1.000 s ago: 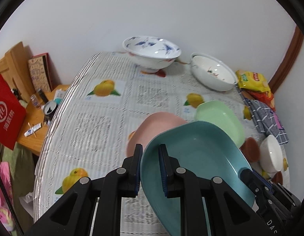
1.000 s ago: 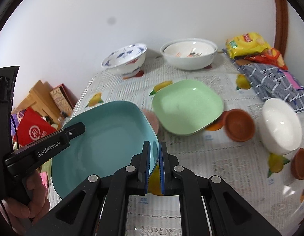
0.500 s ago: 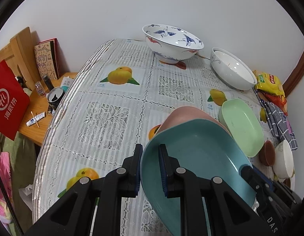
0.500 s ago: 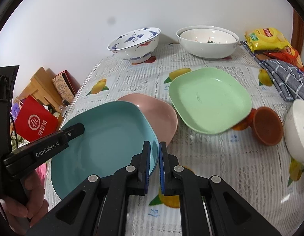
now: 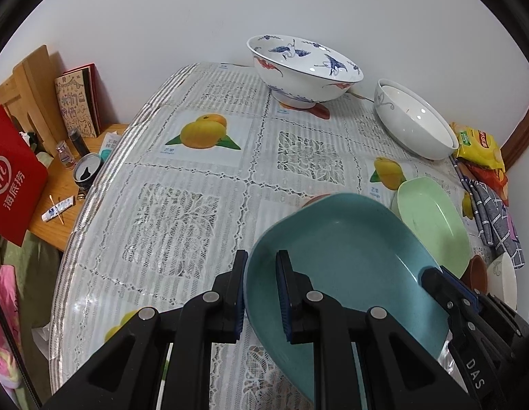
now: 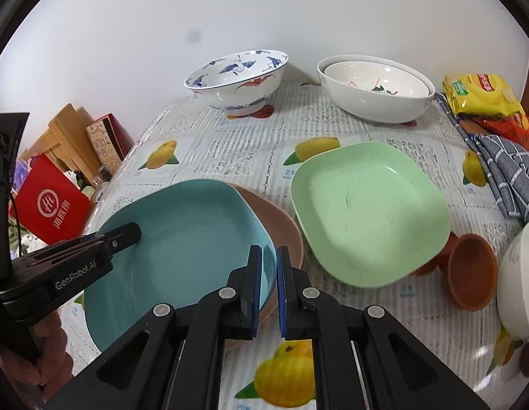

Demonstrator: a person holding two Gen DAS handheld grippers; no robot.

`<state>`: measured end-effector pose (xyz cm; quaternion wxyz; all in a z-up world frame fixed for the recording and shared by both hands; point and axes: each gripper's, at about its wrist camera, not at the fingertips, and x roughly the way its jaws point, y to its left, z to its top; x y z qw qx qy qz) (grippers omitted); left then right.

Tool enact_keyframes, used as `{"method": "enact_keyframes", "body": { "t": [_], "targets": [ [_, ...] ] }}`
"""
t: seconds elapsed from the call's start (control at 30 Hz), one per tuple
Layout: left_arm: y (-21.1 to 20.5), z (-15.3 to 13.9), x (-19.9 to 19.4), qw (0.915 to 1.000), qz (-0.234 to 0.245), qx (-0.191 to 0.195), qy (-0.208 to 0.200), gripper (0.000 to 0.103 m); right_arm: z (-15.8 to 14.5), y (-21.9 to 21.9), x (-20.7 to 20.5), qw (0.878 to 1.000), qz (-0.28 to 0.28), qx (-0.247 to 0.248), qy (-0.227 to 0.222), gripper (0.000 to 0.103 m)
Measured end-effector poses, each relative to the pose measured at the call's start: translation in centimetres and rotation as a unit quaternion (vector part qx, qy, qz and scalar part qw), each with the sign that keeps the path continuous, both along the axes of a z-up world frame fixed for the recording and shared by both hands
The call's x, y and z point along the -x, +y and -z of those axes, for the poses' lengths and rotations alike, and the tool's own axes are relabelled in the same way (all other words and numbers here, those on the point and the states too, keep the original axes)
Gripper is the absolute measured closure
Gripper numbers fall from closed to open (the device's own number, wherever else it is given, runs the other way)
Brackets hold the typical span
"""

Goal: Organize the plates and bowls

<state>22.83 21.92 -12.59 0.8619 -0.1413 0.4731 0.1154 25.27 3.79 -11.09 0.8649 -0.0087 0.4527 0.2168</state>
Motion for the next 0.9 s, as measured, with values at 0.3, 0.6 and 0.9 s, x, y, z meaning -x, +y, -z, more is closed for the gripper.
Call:
{"method": "enact_keyframes", "body": {
  "t": [0.3, 0.6, 0.9],
  "targets": [
    [-0.6, 0.8, -0.8, 0.9999, 0.005, -0.005, 0.011, 0.087, 0.9, -0.2, -1.5, 1.0, -0.008, 0.012, 0.0, 0.095],
    [-0.7, 1.1, -0.9, 0.9998, 0.009, -0.008, 0.016, 0.087, 1.7, 0.3, -2.2, 0.999, -0.02, 0.025, -0.007, 0.094],
    [-0.9, 1.1, -0.6, 0.9994, 0.018, -0.019, 0.025, 0.08, 1.6, 0.9, -3.0, 0.999, -0.026, 0.03, -0.025, 0.092]
  ]
}}
